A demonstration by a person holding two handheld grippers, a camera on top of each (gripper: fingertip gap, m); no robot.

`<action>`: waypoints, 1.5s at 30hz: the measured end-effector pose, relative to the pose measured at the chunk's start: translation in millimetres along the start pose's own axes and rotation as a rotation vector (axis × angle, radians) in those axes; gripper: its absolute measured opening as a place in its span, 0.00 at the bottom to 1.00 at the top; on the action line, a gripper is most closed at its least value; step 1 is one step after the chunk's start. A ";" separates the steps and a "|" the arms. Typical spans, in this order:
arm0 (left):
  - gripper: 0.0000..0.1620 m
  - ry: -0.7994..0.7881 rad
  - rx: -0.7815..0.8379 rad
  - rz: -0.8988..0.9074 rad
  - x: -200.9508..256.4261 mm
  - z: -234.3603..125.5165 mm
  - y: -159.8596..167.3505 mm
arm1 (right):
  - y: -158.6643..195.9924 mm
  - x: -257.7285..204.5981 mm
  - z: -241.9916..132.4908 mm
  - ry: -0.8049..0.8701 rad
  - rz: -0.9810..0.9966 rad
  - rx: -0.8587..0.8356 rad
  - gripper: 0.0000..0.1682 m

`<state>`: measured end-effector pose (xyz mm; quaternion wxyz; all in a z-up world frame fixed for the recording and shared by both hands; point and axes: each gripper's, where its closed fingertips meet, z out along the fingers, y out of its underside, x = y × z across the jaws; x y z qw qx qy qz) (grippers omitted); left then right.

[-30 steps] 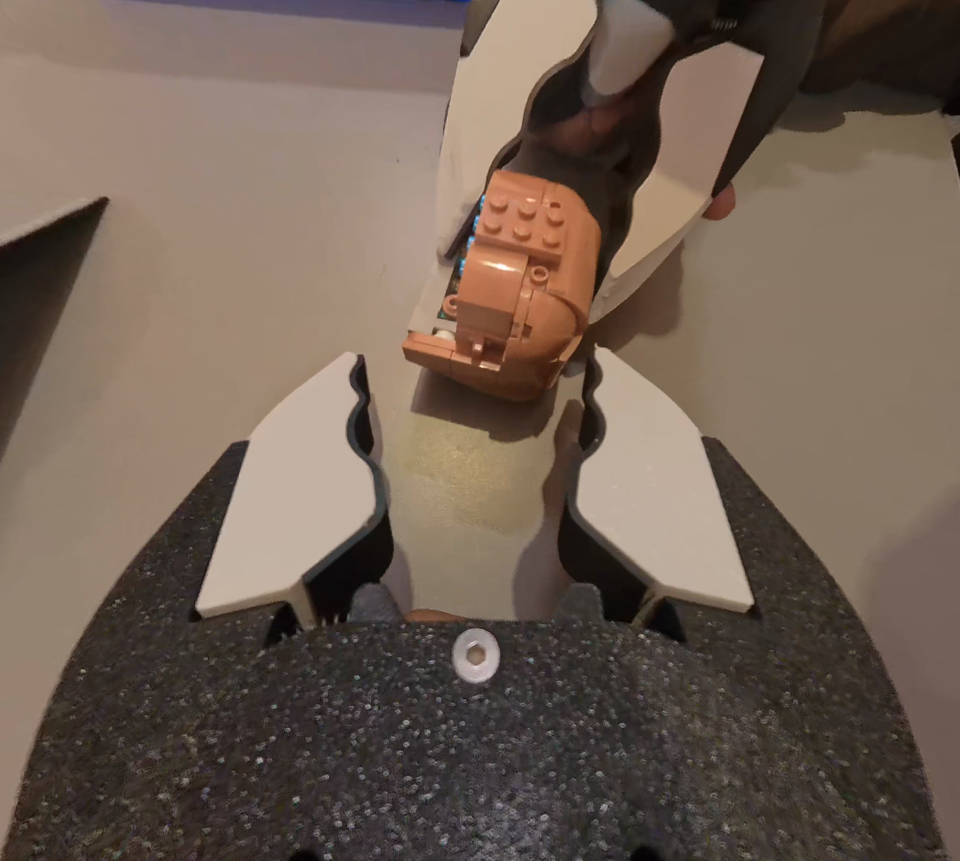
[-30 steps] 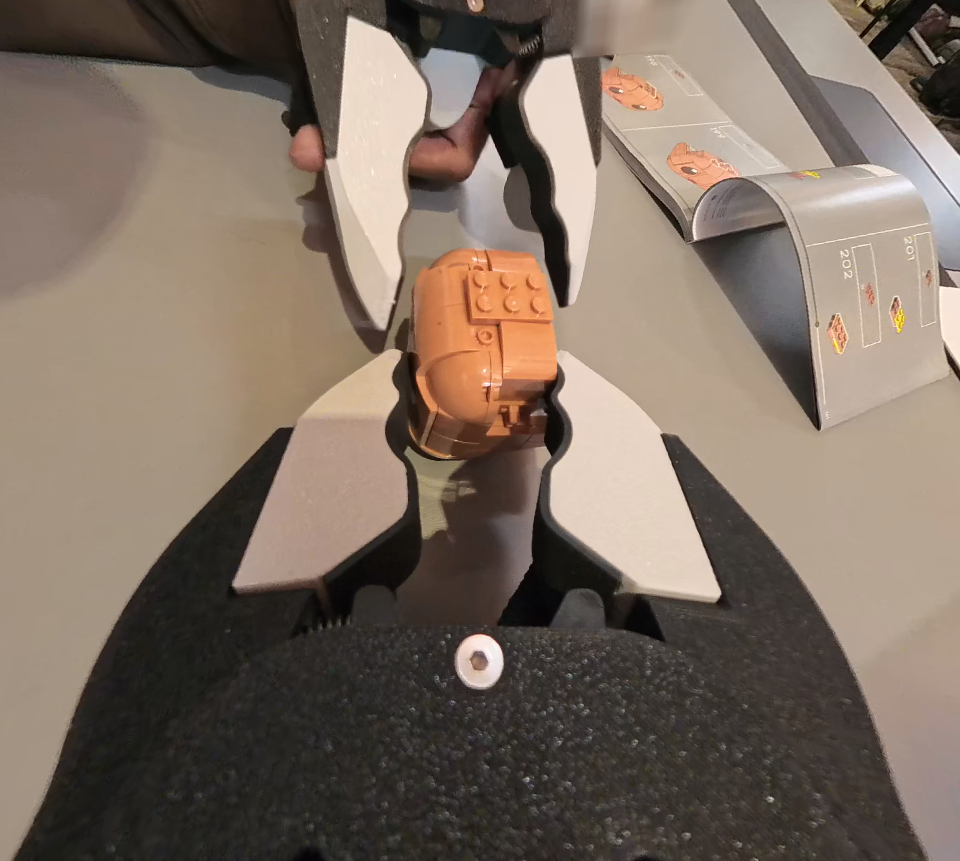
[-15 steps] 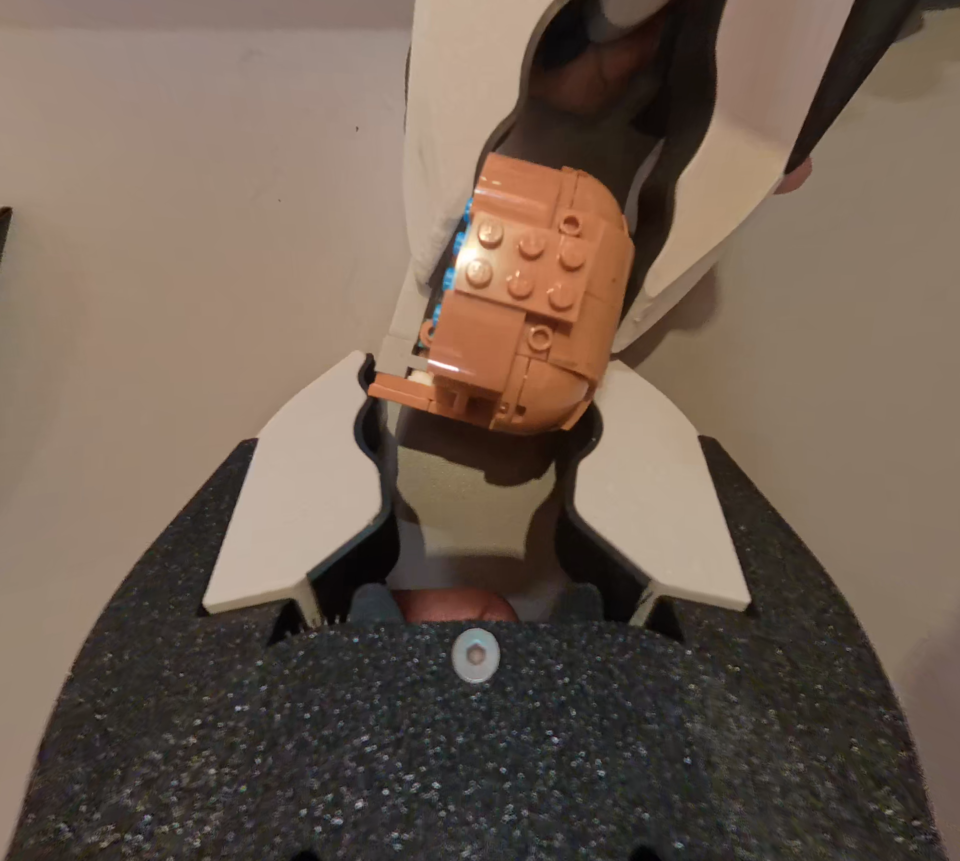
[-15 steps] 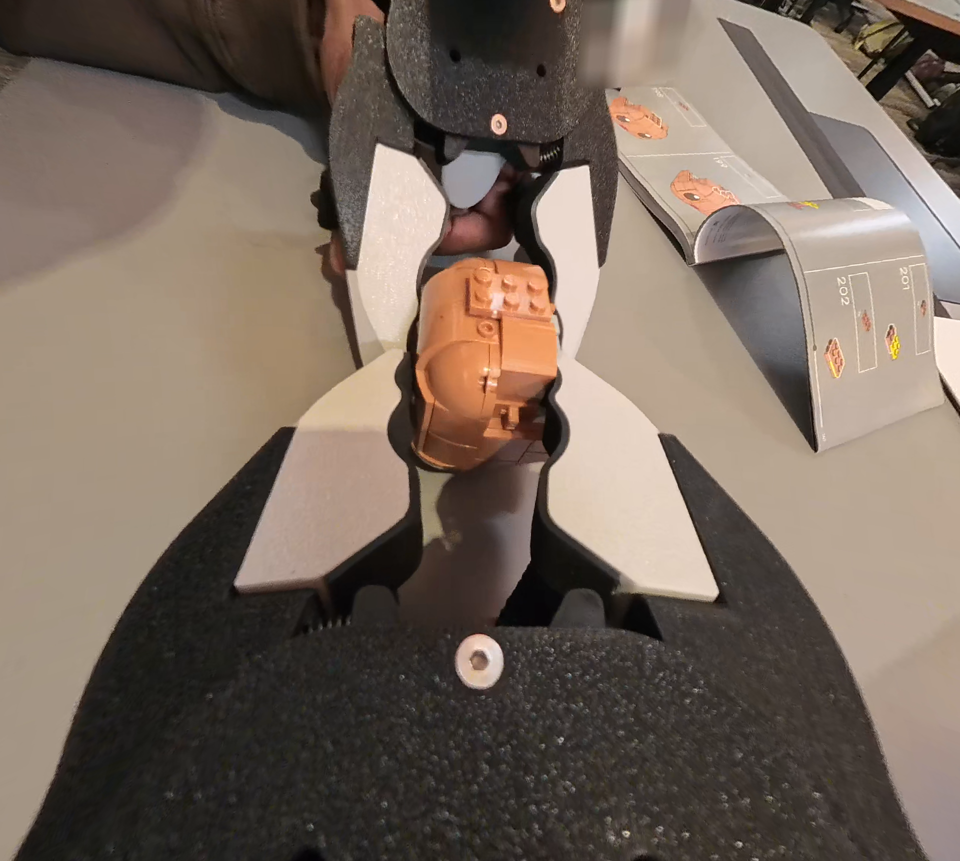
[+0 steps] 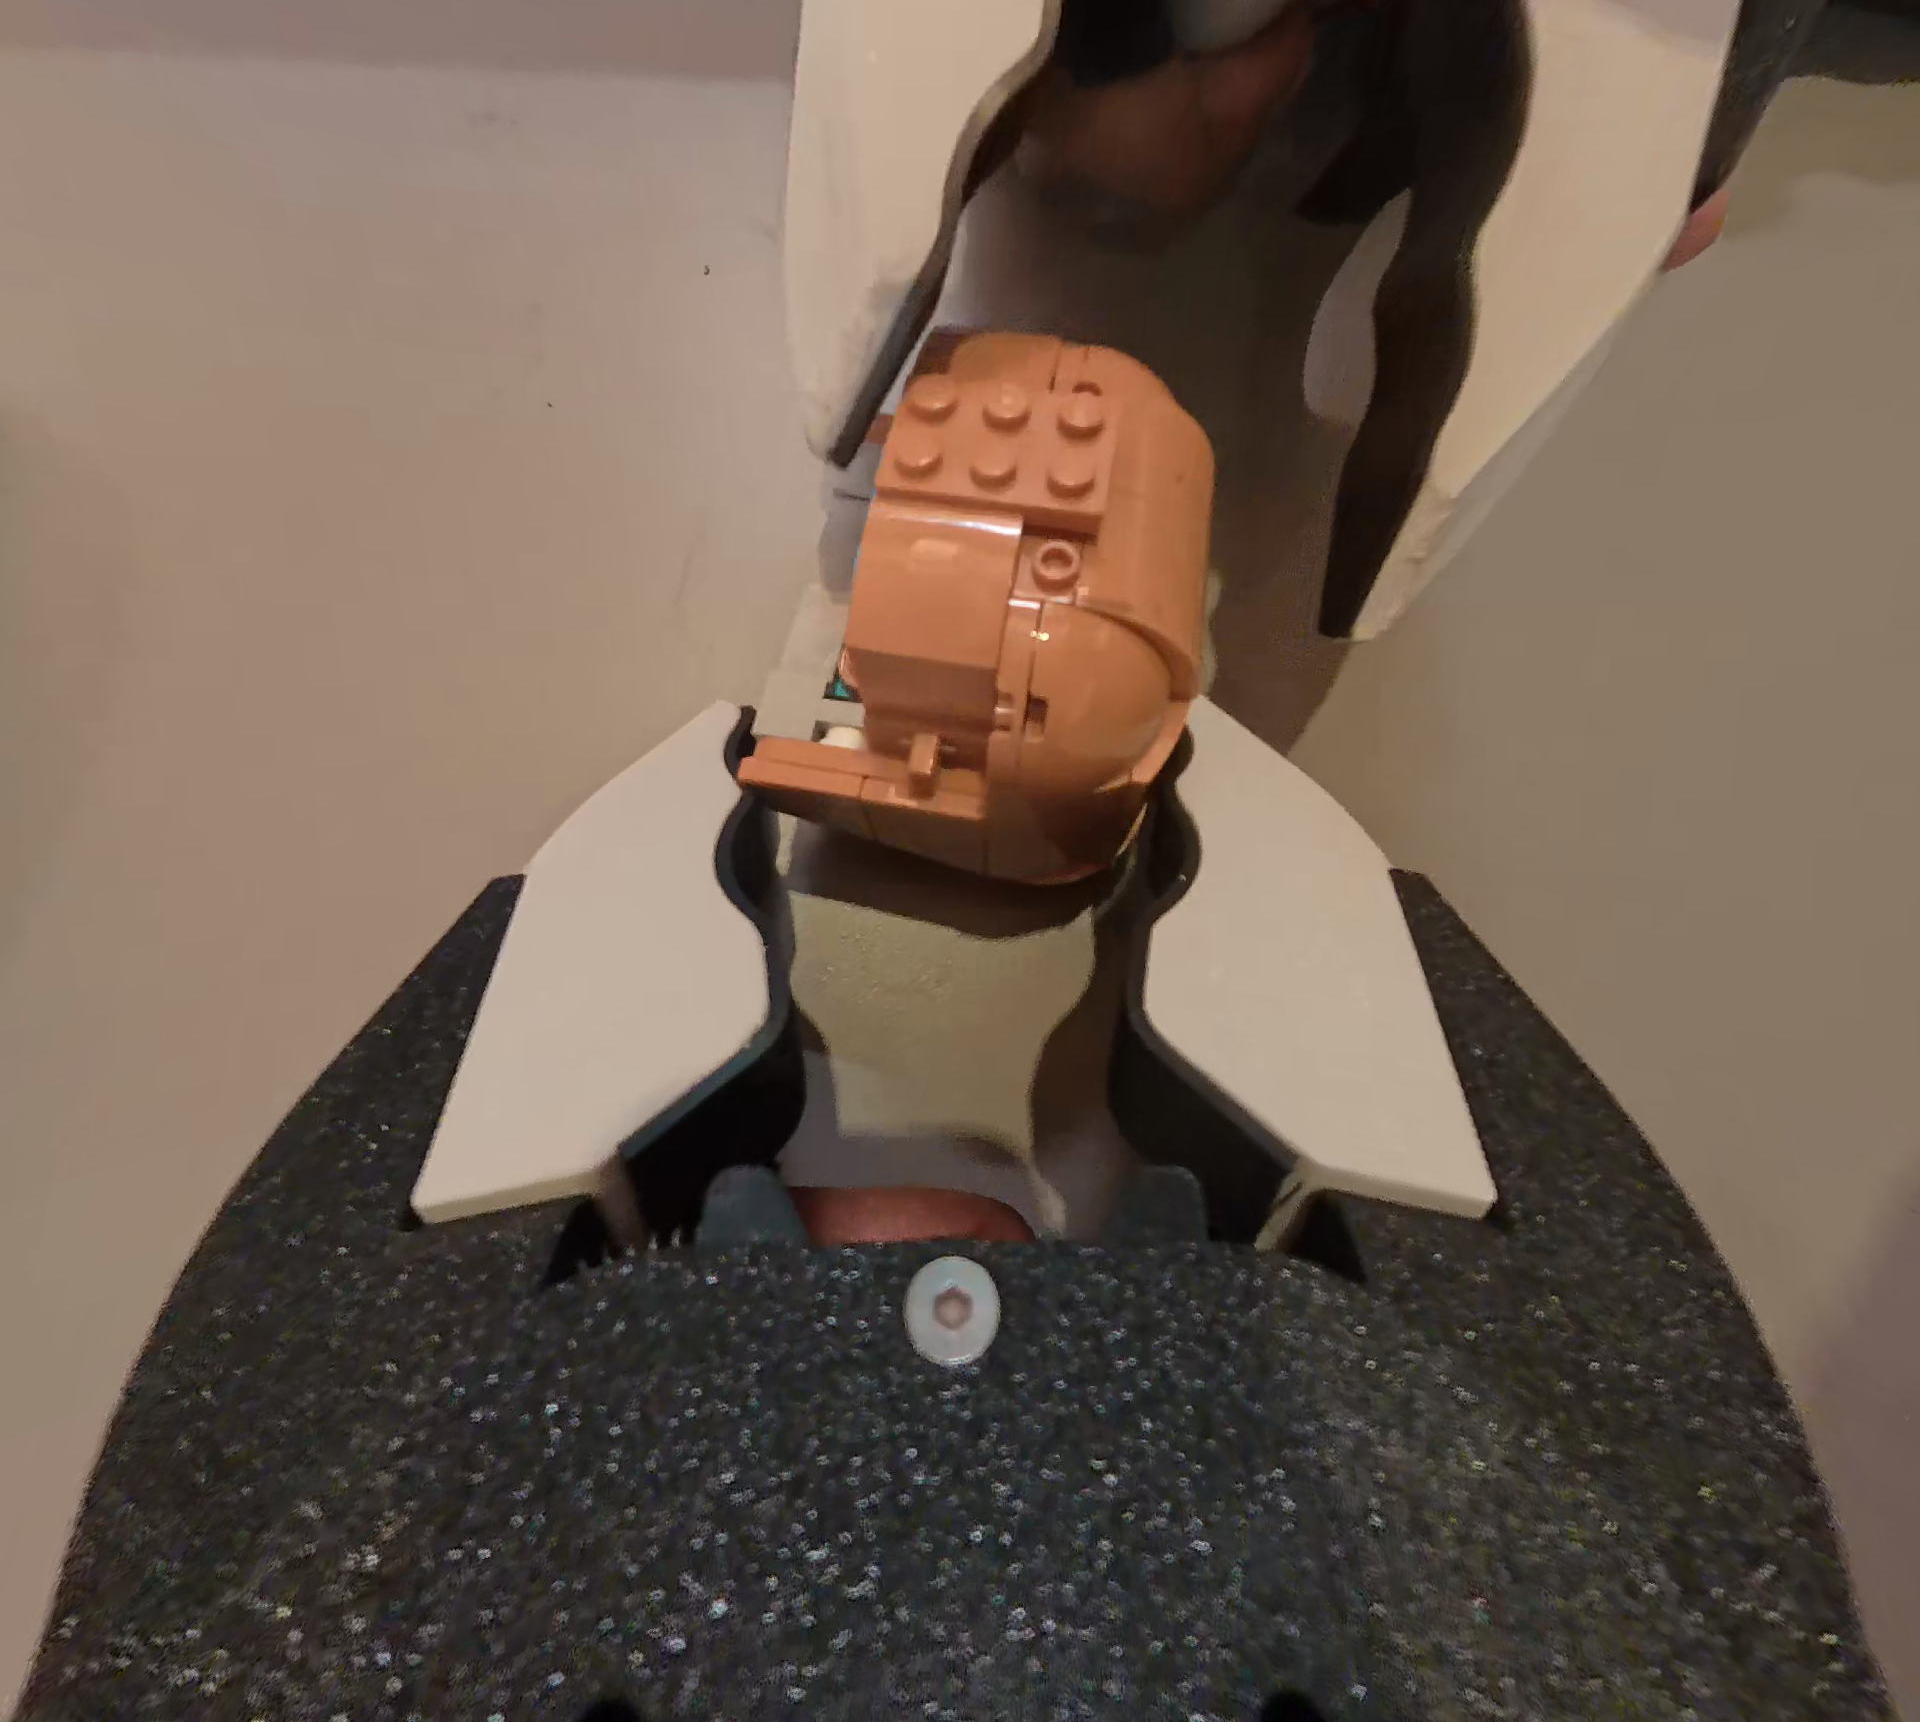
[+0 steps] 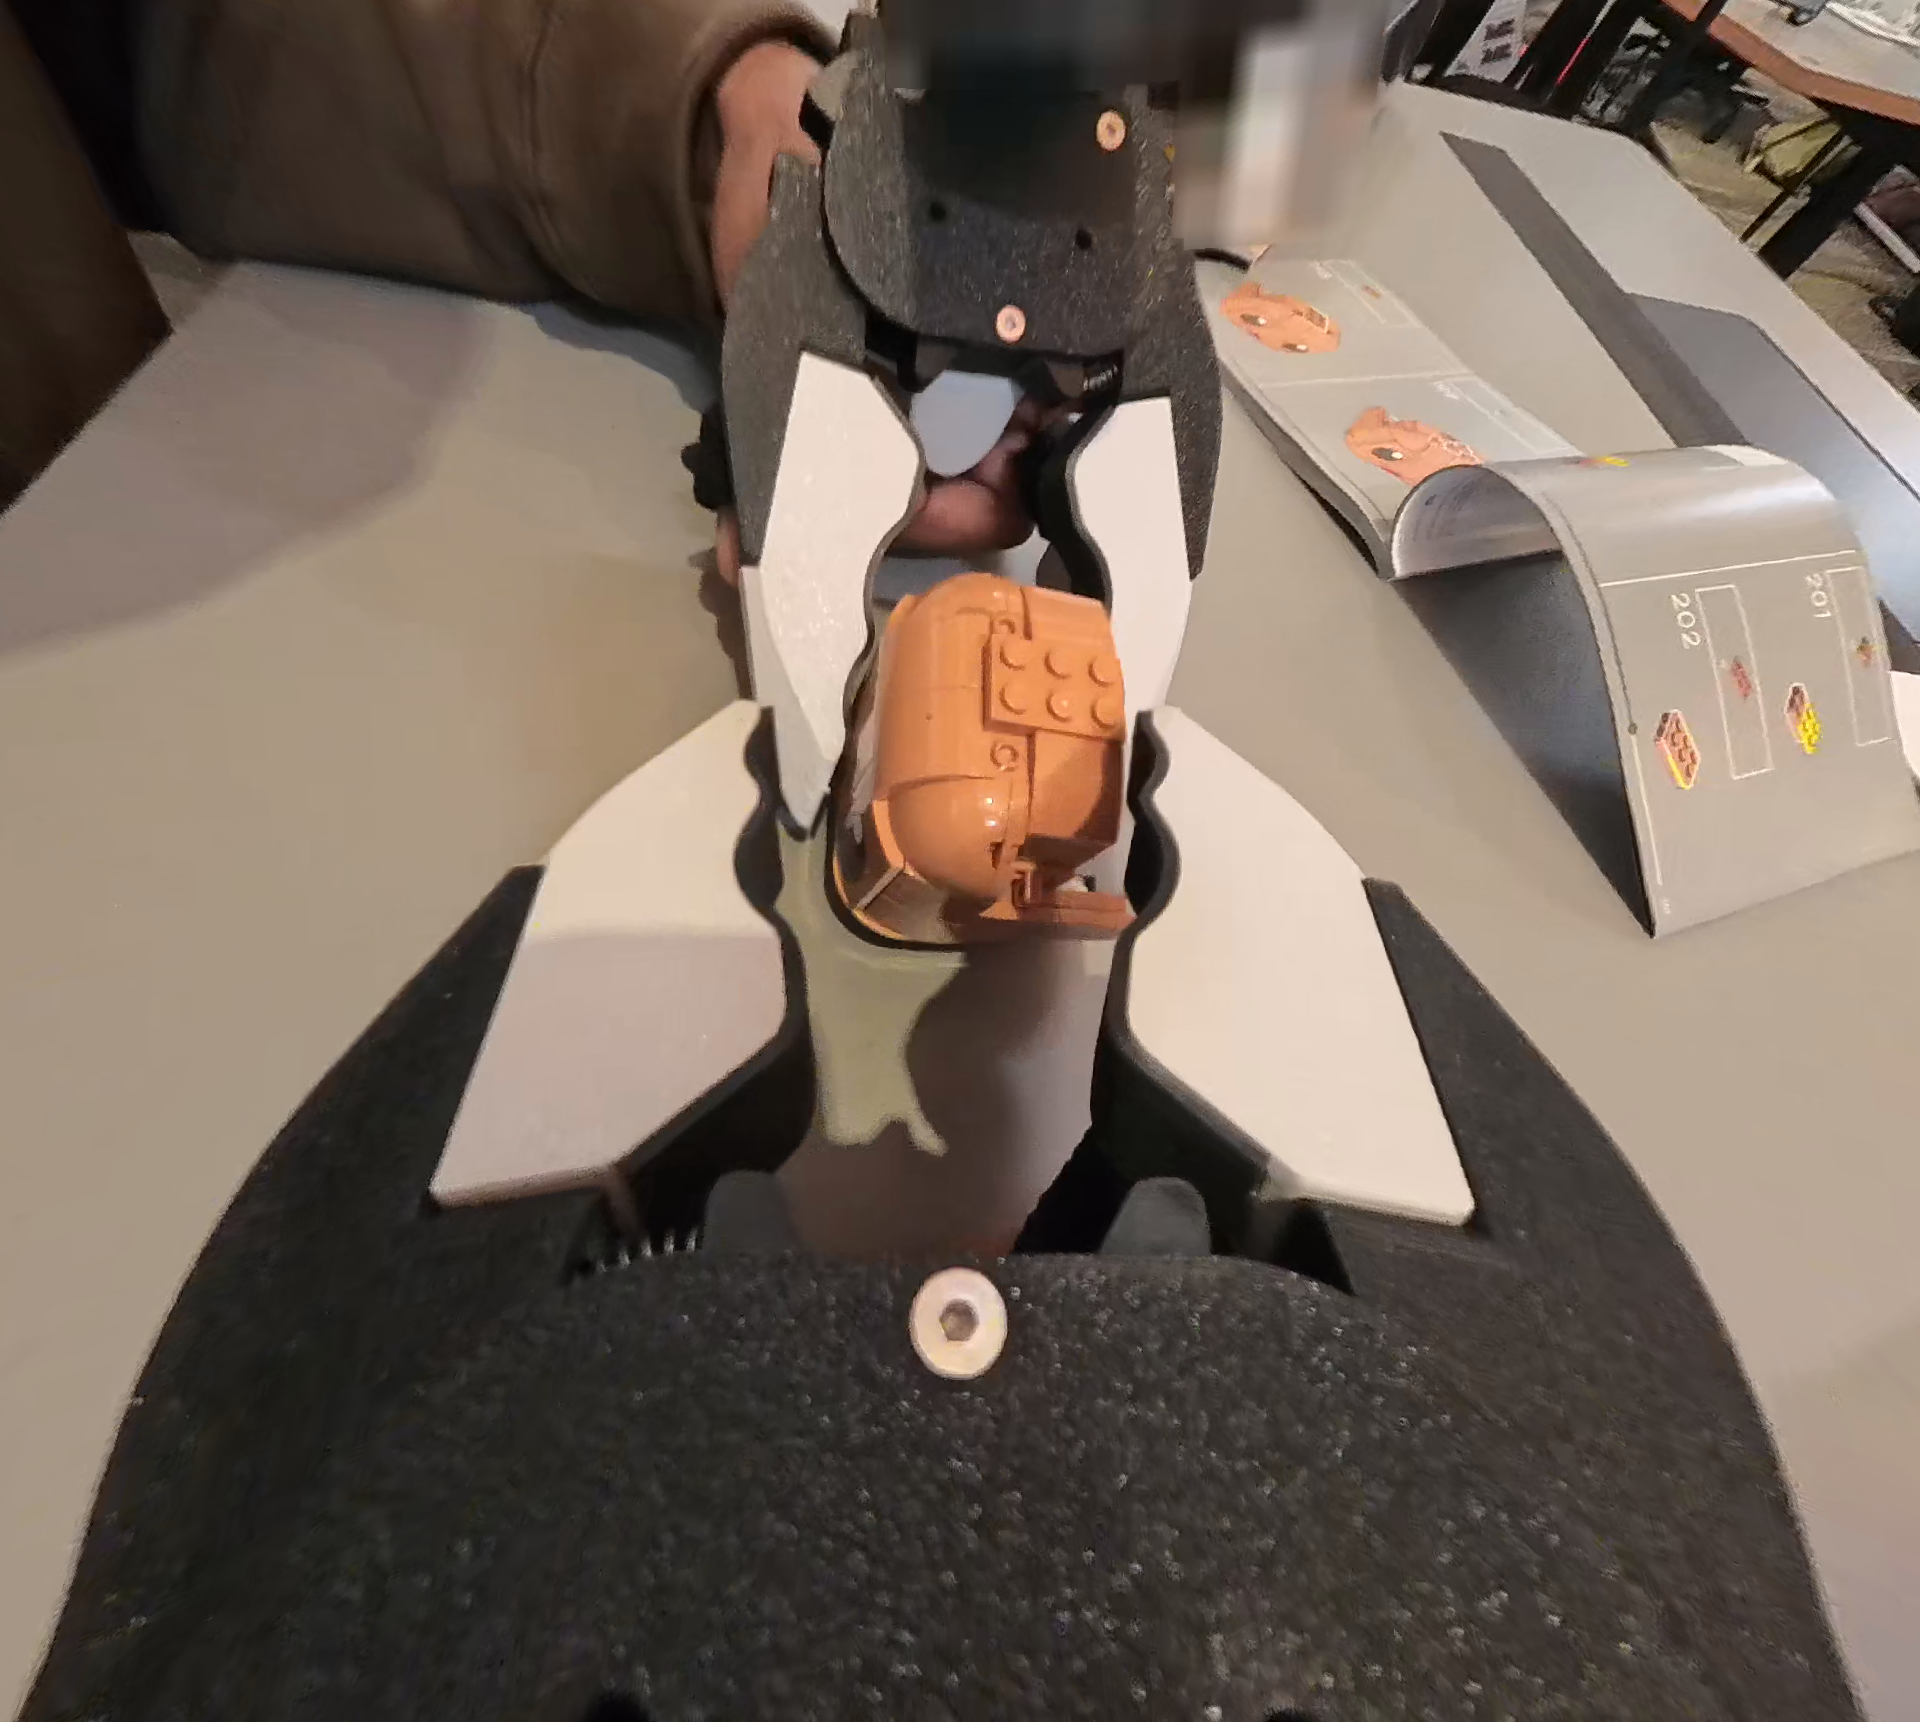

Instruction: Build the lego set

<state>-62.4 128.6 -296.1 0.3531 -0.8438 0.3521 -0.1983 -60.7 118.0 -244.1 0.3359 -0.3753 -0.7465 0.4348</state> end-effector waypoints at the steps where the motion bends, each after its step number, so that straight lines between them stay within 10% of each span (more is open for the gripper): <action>1: 0.45 0.000 0.000 0.000 -0.1 0.0 0.0 | -2.3 1.3 -1.0 0.005 0.011 0.007 0.38; 20: 0.44 0.001 -0.015 0.034 1.7 1.7 1.3 | -11.8 -0.1 -18.2 0.079 -0.305 0.038 0.33; 30: 0.44 0.008 -0.020 0.056 2.1 2.9 1.1 | 24.9 5.6 -12.7 -0.044 0.043 -0.113 0.45; 45: 0.46 0.035 -0.018 0.180 7.4 1.0 2.8 | 30.5 -6.0 1.0 -0.028 0.011 -0.181 0.35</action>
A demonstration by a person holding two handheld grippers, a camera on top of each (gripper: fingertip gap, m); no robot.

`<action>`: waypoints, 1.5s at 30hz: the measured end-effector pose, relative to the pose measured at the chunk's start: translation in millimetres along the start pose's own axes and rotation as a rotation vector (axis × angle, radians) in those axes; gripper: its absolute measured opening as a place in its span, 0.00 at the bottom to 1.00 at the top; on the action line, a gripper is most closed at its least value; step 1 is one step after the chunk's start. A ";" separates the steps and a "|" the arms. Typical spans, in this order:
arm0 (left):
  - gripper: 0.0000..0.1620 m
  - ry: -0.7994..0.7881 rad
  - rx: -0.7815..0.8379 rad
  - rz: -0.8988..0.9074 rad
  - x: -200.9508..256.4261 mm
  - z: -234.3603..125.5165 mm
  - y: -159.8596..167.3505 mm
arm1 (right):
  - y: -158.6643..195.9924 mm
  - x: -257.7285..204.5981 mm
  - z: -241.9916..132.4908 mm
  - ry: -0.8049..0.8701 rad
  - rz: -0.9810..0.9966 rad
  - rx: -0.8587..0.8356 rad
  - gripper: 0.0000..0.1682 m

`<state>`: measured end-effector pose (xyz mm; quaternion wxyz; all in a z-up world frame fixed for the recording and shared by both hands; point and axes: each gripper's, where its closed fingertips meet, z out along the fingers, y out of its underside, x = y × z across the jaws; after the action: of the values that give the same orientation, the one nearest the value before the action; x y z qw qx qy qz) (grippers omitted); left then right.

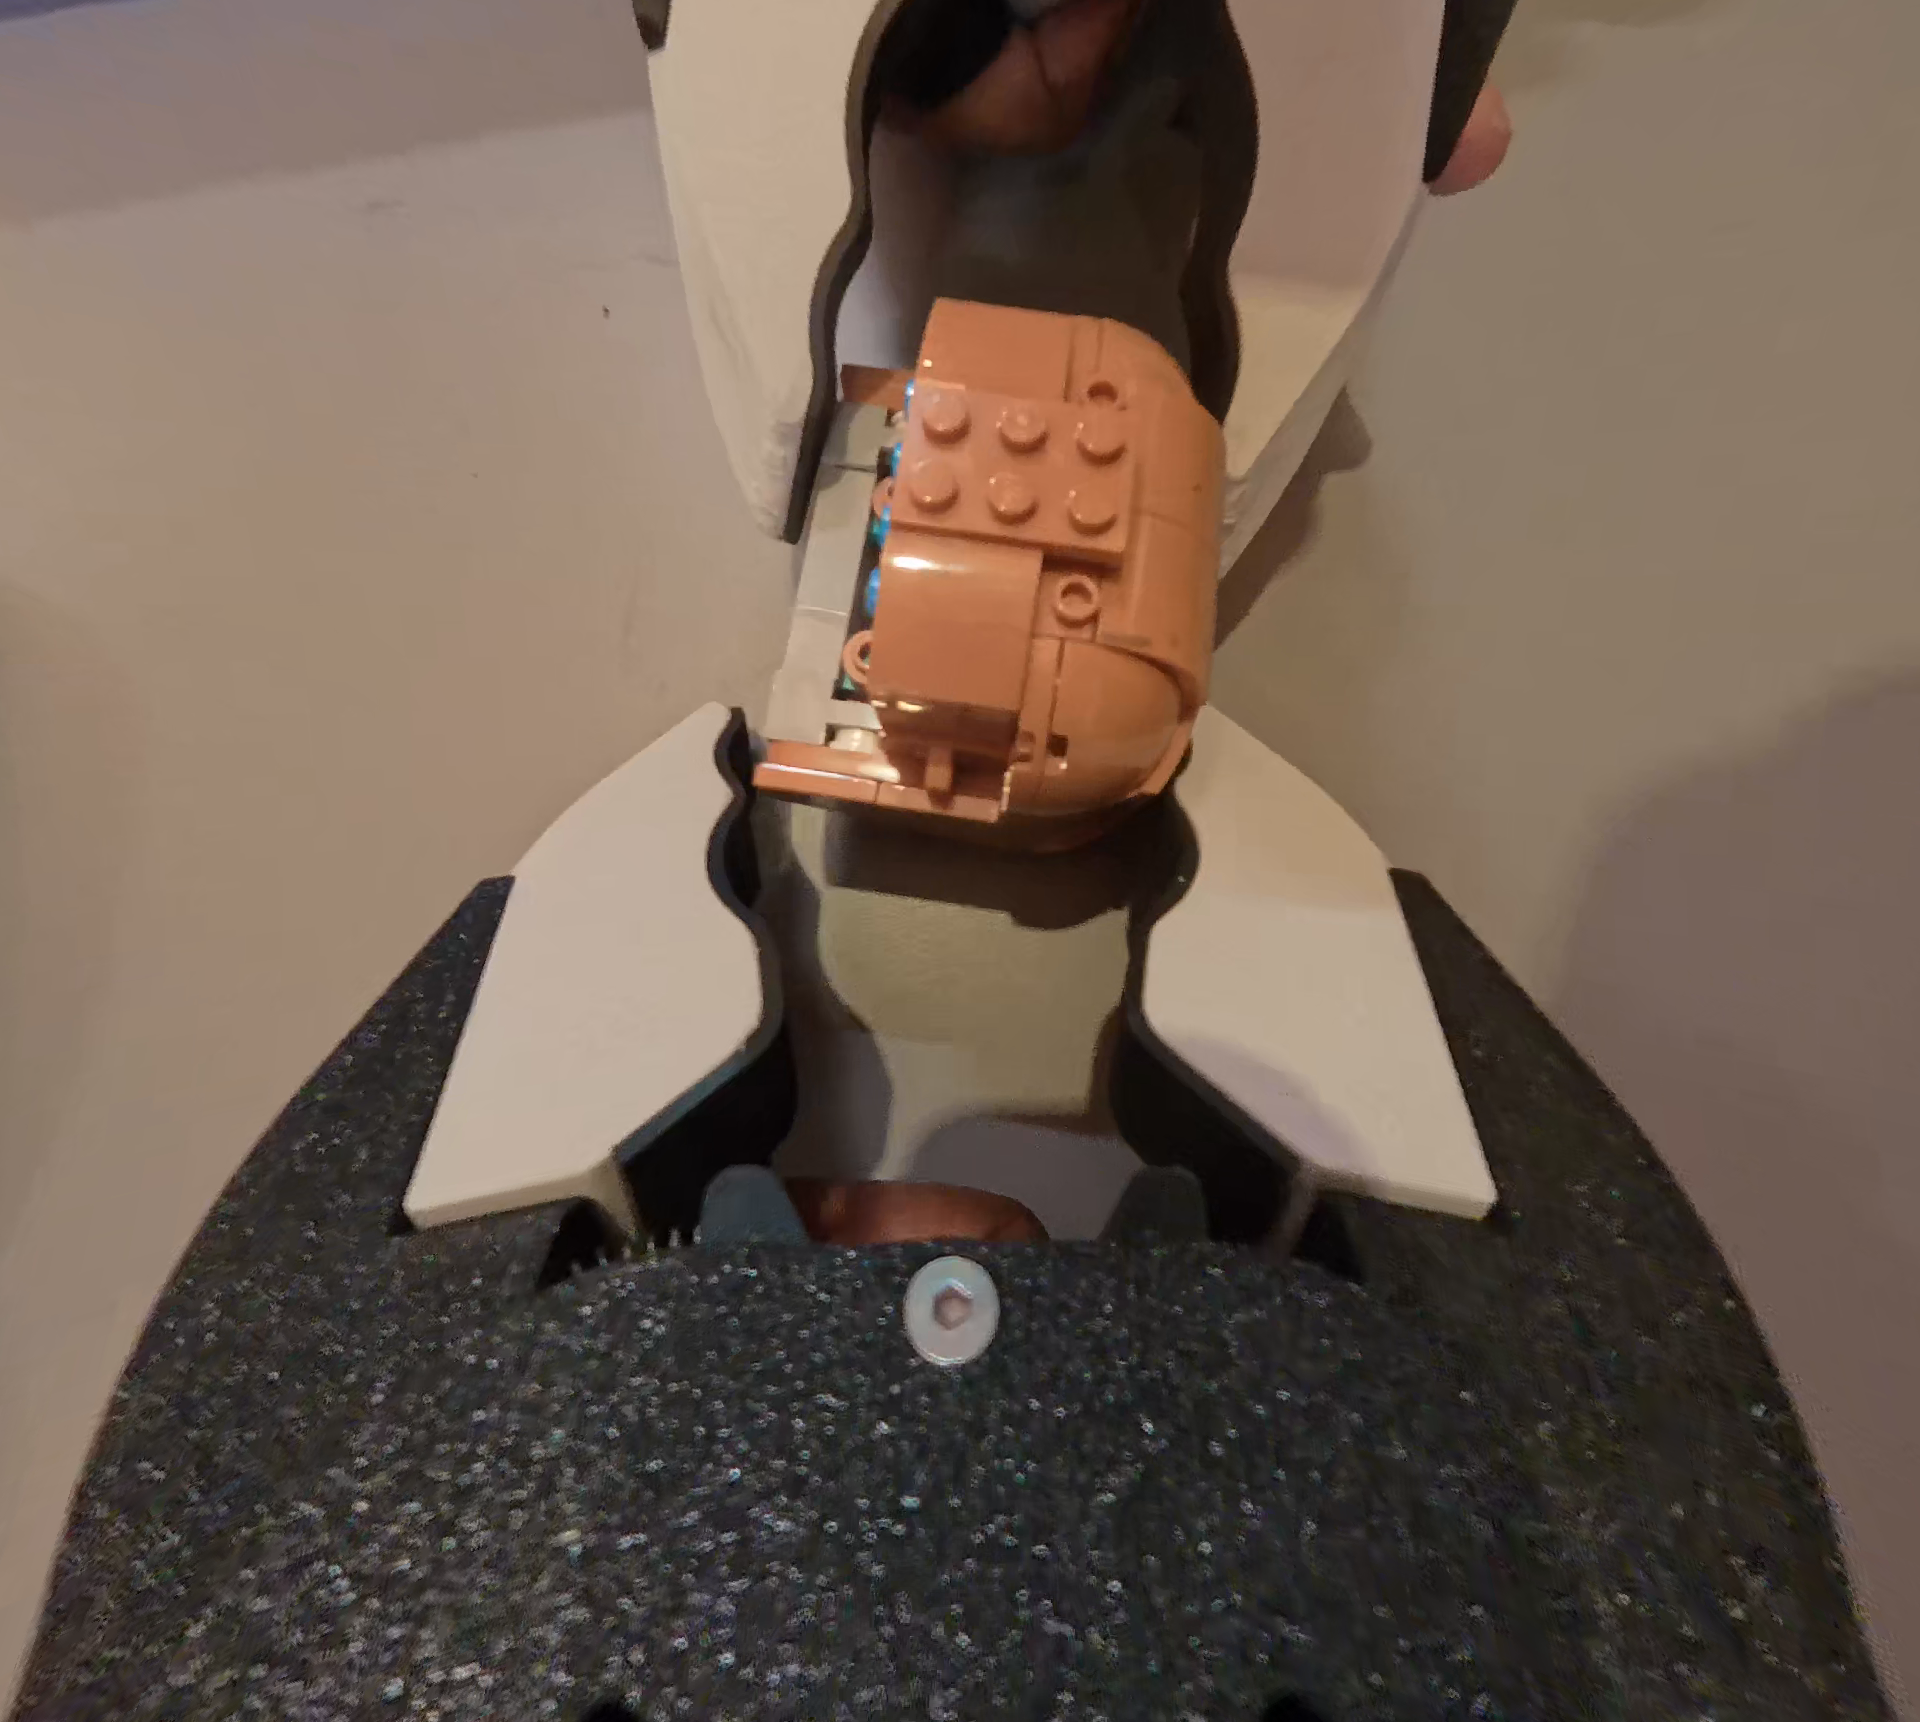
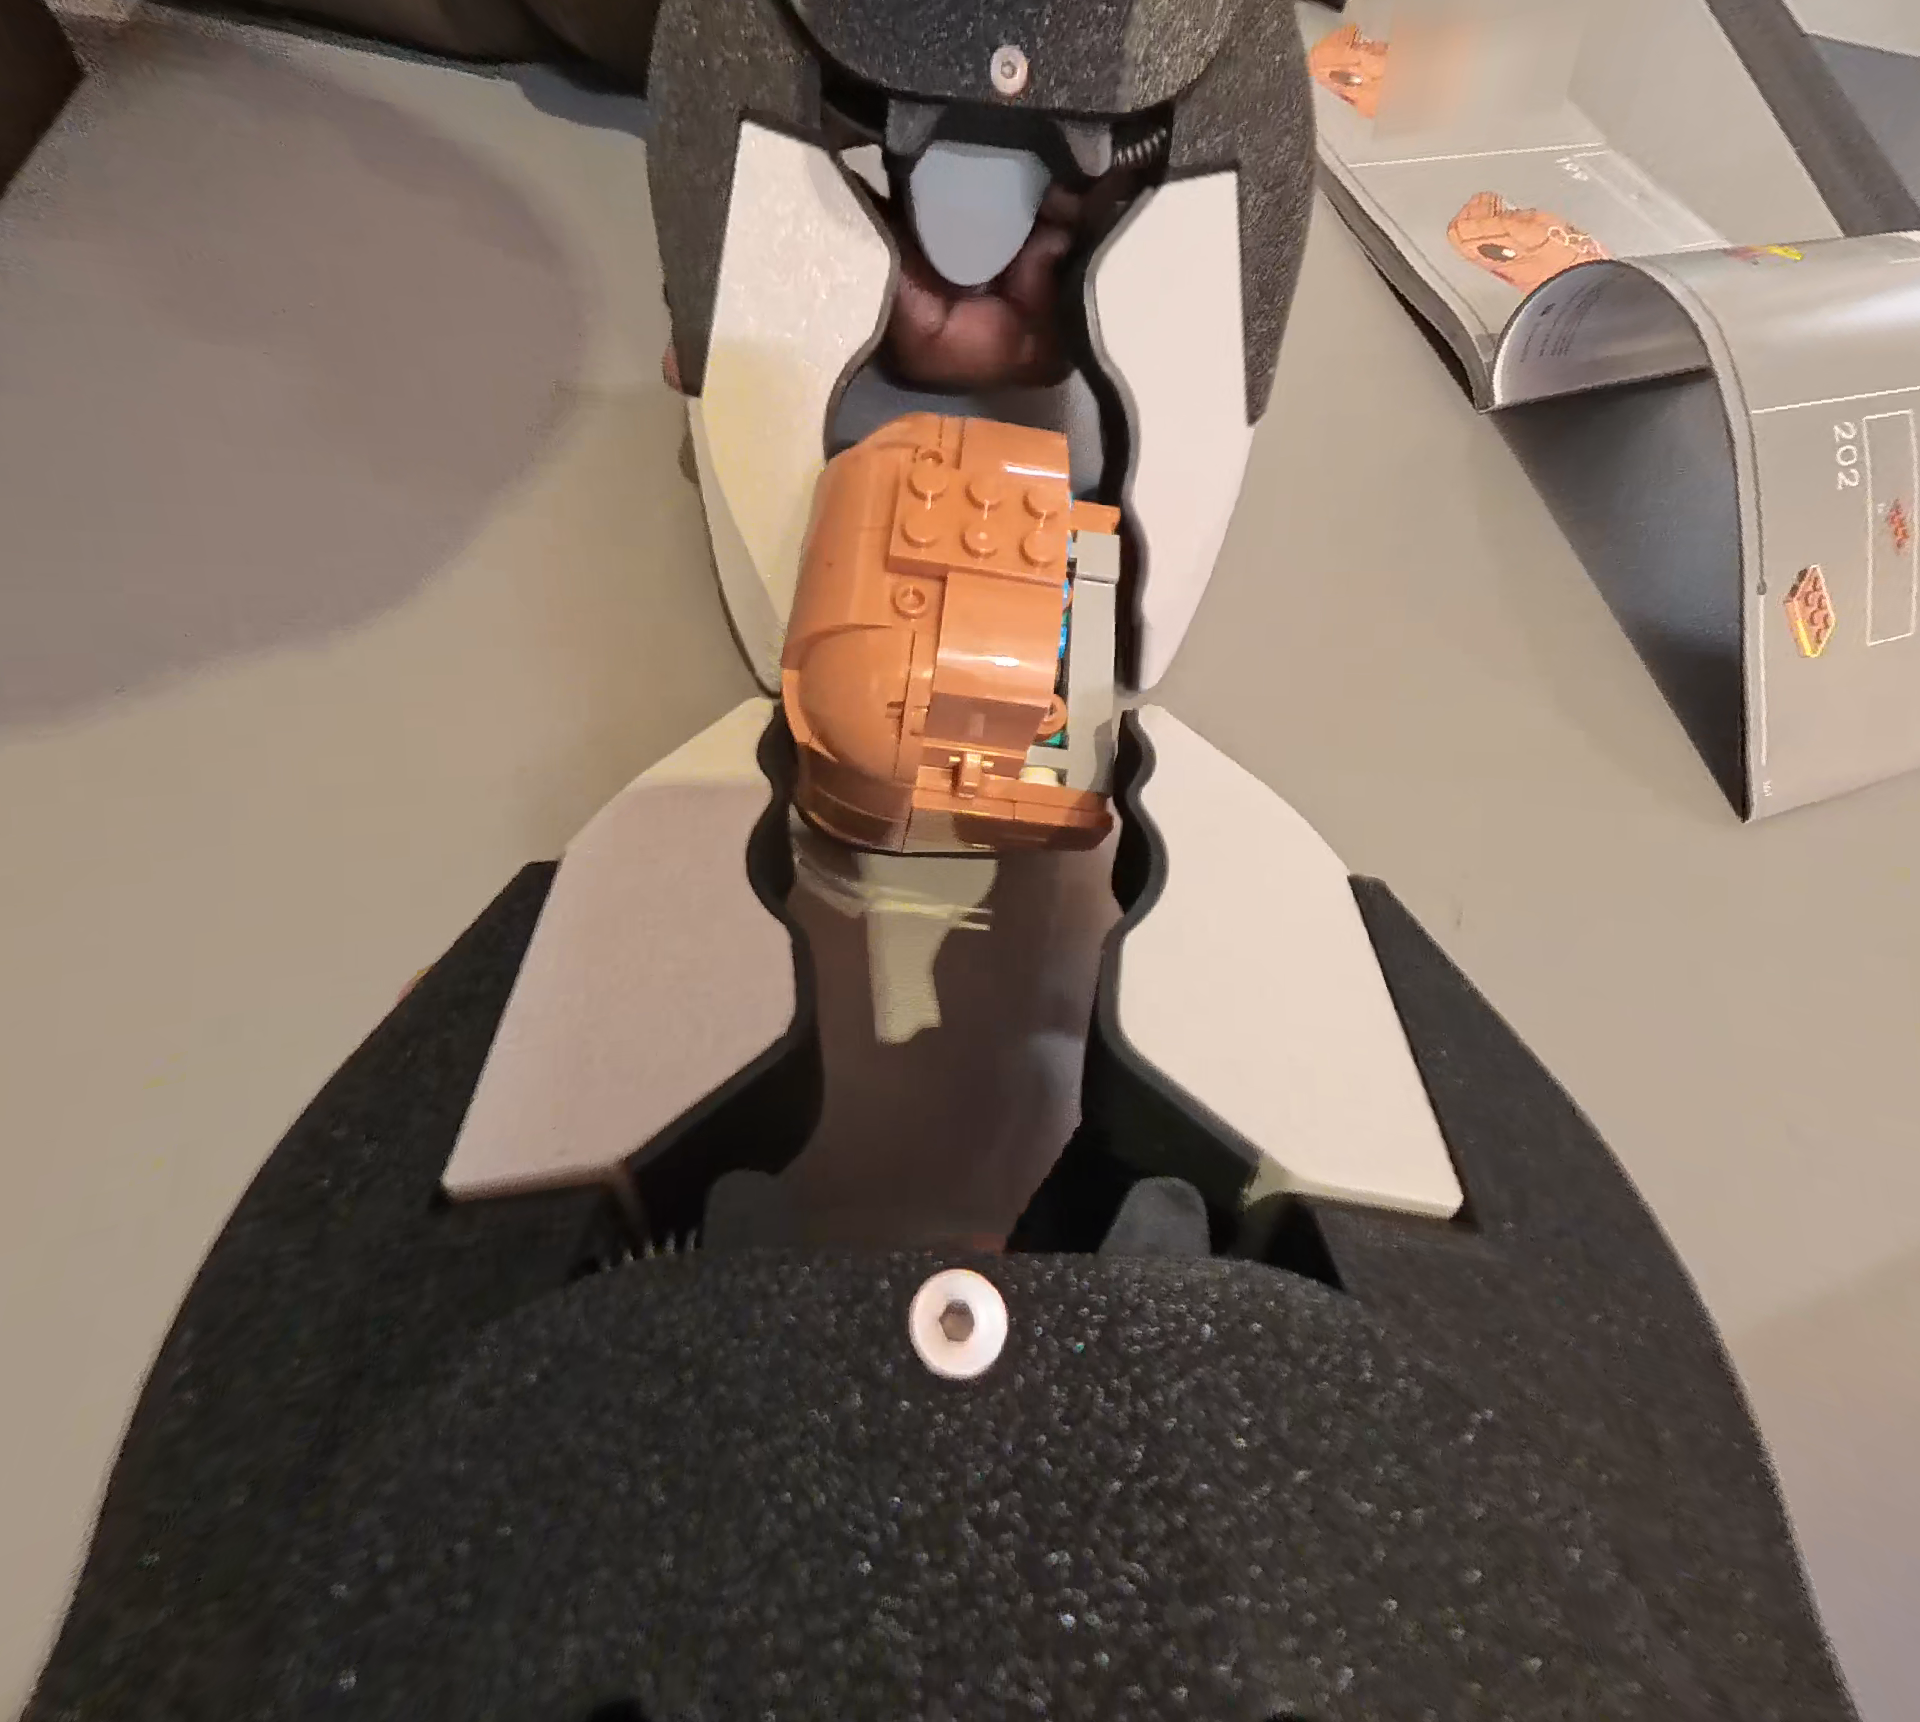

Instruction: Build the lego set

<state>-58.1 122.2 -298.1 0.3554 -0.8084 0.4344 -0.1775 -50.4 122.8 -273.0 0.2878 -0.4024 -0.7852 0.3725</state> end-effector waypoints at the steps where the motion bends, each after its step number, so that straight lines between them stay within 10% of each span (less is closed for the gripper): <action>1: 0.47 -0.012 0.012 0.029 -1.9 -1.1 -1.1 | -0.1 -0.5 0.0 0.004 -0.009 0.001 0.35; 32: 0.40 0.068 0.126 0.142 12.6 -3.7 -18.4 | -5.0 -5.6 -4.1 0.005 -0.081 0.050 0.35; 45: 0.40 0.022 0.127 -0.195 -14.2 -10.4 -15.9 | -28.6 23.2 -17.2 0.342 -0.579 0.078 0.51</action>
<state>-63.0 135.5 -279.1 0.3824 -0.8205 0.3456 -0.2472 -61.2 137.1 -236.5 0.5242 -0.2082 -0.7924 0.2323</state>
